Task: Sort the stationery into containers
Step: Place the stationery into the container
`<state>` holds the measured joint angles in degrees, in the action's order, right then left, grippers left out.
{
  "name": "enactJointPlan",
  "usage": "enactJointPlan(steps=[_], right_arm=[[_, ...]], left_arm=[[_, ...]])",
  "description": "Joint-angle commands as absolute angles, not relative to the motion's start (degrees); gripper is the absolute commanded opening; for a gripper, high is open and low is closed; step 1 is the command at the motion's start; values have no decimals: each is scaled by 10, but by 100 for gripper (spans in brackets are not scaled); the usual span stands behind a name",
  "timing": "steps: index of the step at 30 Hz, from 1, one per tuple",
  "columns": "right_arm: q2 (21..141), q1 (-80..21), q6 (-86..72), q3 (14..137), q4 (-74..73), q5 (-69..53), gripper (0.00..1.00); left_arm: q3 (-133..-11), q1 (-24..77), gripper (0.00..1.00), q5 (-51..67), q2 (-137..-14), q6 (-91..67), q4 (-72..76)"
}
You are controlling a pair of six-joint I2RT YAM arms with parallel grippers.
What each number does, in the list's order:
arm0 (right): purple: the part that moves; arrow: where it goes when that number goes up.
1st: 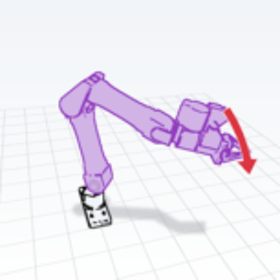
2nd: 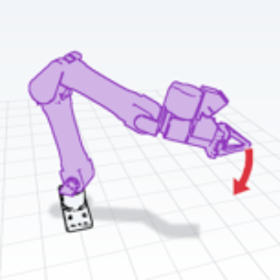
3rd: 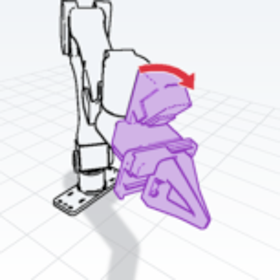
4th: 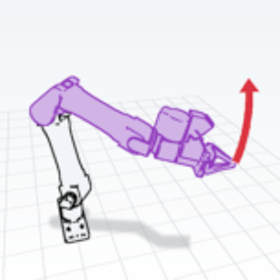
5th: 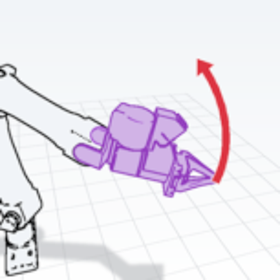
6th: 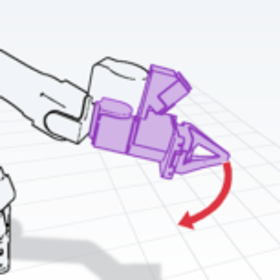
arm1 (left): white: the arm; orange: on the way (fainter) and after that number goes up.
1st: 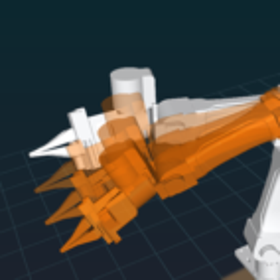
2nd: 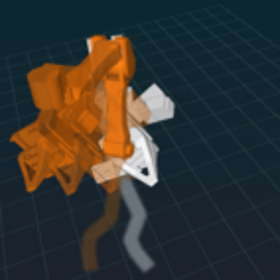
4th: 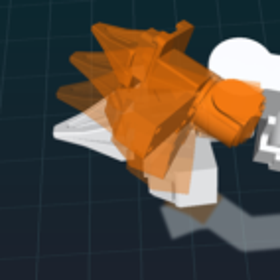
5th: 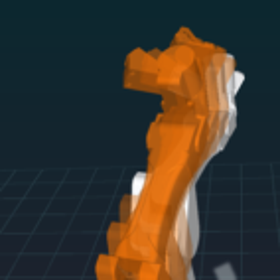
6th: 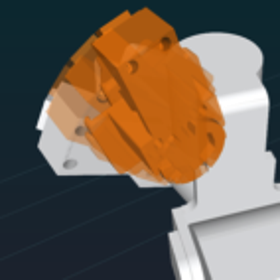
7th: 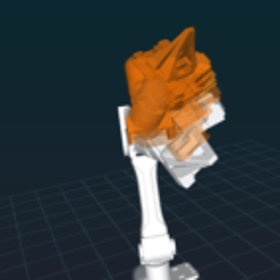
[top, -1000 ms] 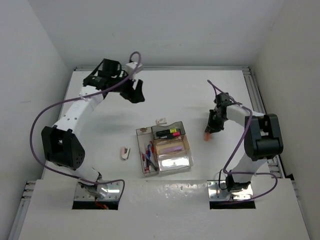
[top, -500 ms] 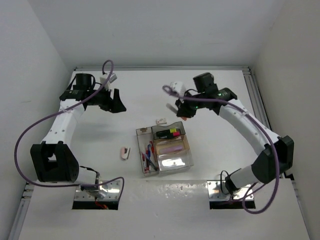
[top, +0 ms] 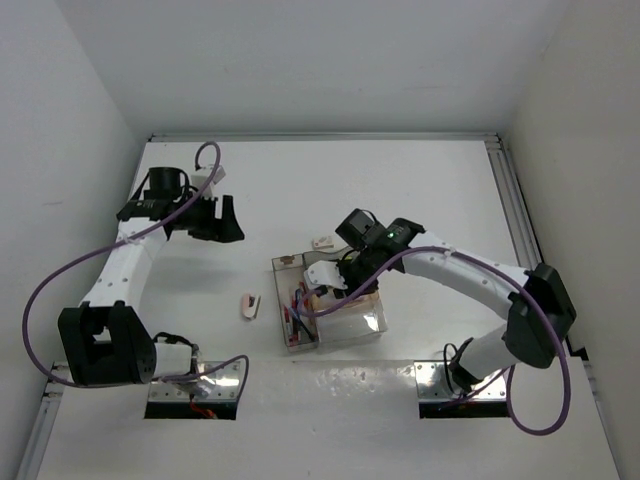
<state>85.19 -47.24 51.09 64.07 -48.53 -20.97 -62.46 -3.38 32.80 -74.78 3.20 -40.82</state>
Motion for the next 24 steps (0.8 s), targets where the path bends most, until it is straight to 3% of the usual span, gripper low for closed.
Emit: enactJointPlan(steps=[1, 9, 20, 24], right_arm=[[853, -485, 534, 626, -476, -199, 3], [880, -495, 539, 589, -425, -172, 8], [919, -491, 527, 623, -419, -155, 8], [927, -491, 525, 623, -420, -140, 22]], left_arm=[[-606, -33, 80, 303, -727, 25, -421], [-560, -6, 83, 320, -744, 69, -480], [-499, 51, 75, 333, -745, 11, -447], [-475, 61, 72, 309, -731, -32, -430]])
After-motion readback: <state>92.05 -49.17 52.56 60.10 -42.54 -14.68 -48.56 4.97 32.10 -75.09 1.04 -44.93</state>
